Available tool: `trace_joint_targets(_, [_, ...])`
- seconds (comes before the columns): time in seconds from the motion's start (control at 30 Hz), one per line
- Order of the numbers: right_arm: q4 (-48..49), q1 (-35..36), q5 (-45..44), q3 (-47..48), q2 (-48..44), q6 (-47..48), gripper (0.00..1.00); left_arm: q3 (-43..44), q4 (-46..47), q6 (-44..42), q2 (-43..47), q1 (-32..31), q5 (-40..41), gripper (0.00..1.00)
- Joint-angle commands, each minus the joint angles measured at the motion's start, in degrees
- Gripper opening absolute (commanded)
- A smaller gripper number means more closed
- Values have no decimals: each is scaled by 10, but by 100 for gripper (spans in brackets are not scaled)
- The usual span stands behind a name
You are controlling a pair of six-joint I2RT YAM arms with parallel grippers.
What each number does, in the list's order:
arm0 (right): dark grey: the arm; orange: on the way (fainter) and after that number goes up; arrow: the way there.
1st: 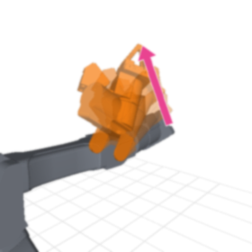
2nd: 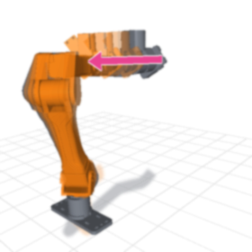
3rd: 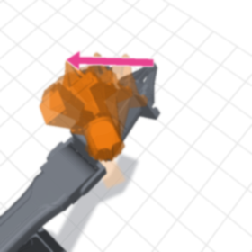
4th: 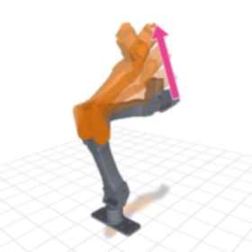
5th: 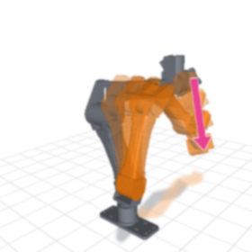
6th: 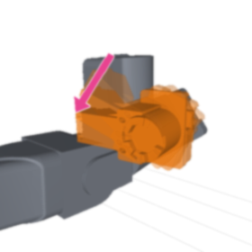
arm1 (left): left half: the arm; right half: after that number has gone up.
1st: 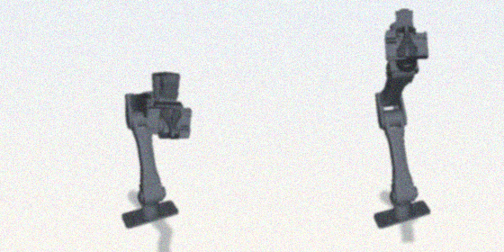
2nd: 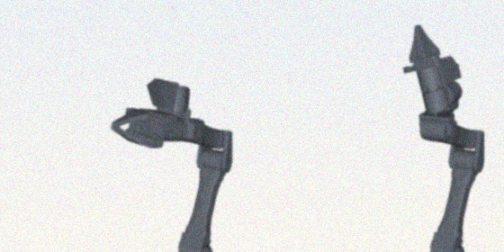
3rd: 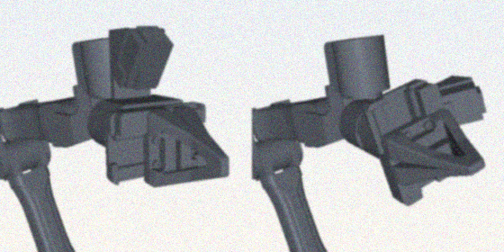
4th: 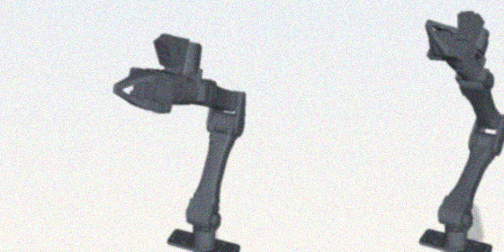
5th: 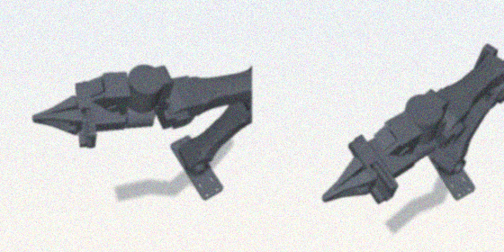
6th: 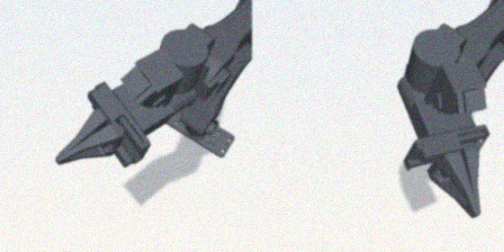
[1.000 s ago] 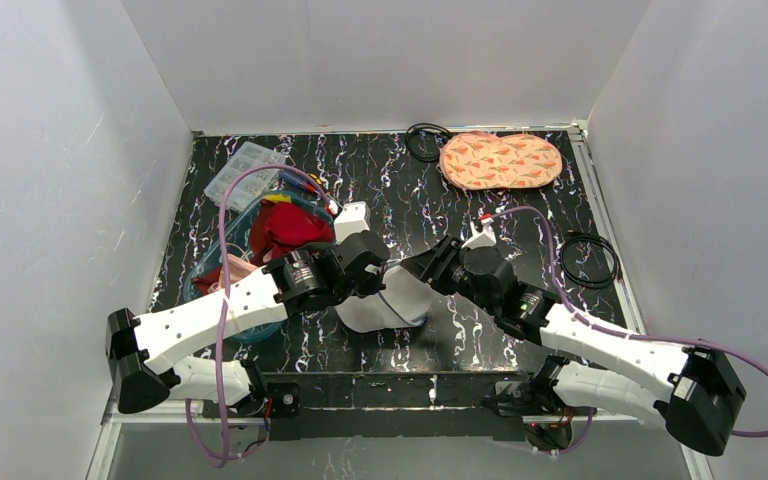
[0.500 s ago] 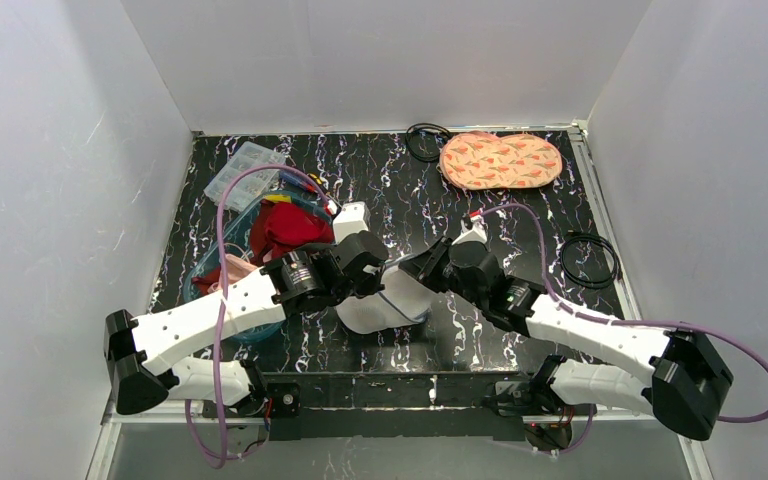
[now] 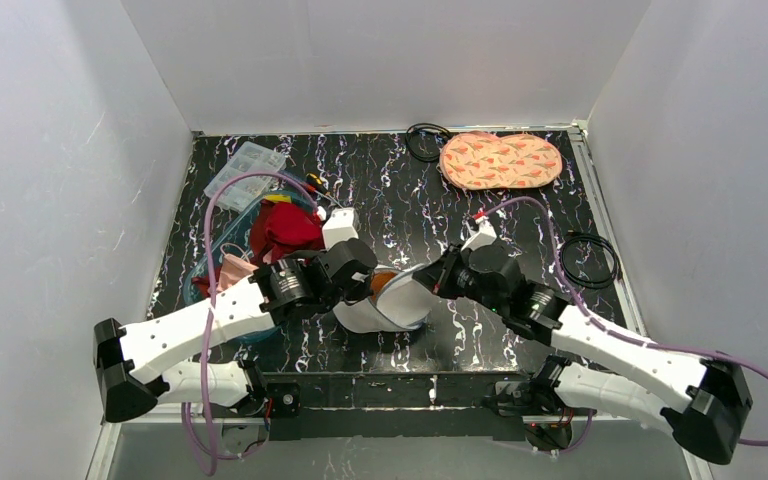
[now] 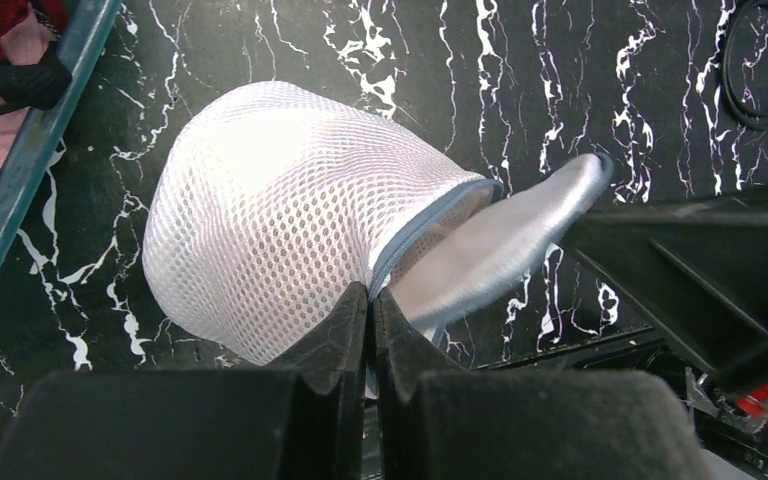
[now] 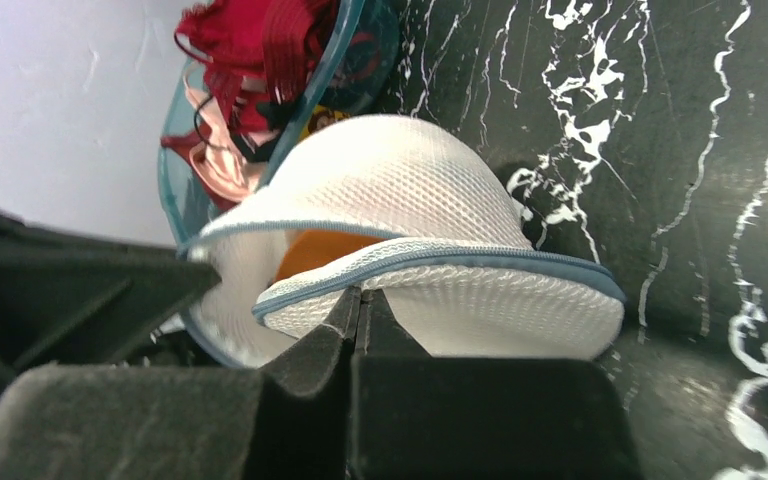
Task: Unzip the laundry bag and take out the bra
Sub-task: Unzip the laundry bag at the center of the board, then open the laundry bag at the center of the board.
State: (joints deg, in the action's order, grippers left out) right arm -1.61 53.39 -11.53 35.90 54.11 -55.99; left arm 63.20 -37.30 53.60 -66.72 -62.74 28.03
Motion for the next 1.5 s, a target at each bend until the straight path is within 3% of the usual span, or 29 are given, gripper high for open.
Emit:
trace_joint_targets(0.0, [-116,1,37,37,-57,120,1,-16,-10,2,33,0,38,0])
trace_joint_targets(0.17, [-252,1,-2,37,-148,163,1,-19,-20,1,44,1,52,0])
trace_joint_targets(0.3, [-359,1,-69,36,-225,130,1,-18,-32,0,49,1,63,0])
trace_joint_targets(0.4, [-377,1,-62,32,-266,105,56,-18,-34,0,52,1,66,0])
trace_joint_targets(0.43, [-373,1,-52,30,-278,93,67,-18,-35,1,53,1,65,0])
trace_joint_targets(0.53, [-343,1,-19,25,-294,50,91,-20,-36,7,51,1,63,0])
trace_joint_targets(0.6, [-315,1,-1,18,-297,16,98,-20,-37,13,49,1,61,0])
trace_joint_targets(0.77, [-208,1,30,-15,-276,-48,99,-13,-37,27,36,1,59,0])
trace_joint_targets(1.1, [-199,1,6,134,-58,45,99,17,-44,7,8,1,59,0])
trace_joint_targets(1.3, [-78,1,42,130,17,-57,96,16,-52,8,5,1,66,0])
trace_joint_targets(1.47, [-25,1,1,122,58,-111,90,13,-52,10,11,1,60,0])
